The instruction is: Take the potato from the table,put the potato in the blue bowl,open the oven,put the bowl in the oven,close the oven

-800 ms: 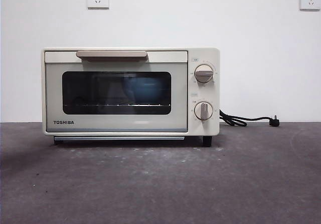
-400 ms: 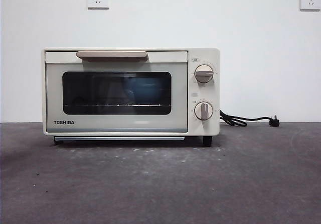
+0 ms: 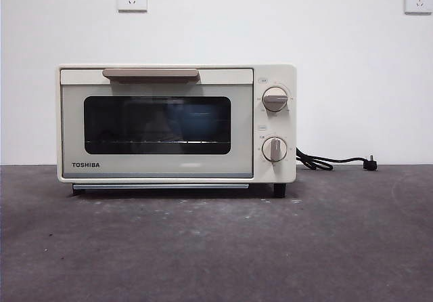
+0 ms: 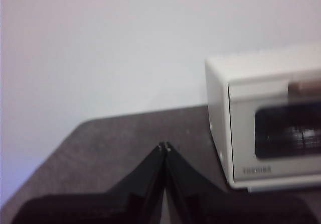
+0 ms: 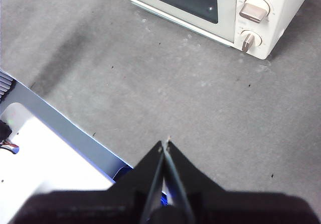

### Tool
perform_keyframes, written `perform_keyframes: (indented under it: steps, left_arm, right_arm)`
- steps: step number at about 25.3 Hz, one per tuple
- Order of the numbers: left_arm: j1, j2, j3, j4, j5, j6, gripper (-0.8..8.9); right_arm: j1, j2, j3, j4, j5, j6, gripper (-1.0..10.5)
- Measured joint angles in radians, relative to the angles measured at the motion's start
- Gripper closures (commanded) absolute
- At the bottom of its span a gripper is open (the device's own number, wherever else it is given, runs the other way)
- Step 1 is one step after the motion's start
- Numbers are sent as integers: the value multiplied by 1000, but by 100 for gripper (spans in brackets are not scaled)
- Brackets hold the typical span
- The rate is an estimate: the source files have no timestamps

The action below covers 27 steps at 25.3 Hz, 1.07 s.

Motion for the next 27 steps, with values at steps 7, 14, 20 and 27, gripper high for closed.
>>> perform_keyframes:
  steps: [7, 14, 20, 27]
  left_arm:
    - [0, -79, -88, -74, 4, -12, 818]
    - [0, -79, -94, -208, 13, -51, 818]
    - [0, -80, -95, -278, 81, -99, 818]
    - [0, -80, -95, -278, 108, -125, 817]
  right_arm:
    - [0, -2, 0, 0, 0, 0, 941]
    - [0, -5, 0, 0, 0, 0, 941]
    - [0, -7, 0, 0, 0, 0, 941]
    - [0, -8, 0, 0, 0, 0, 941]
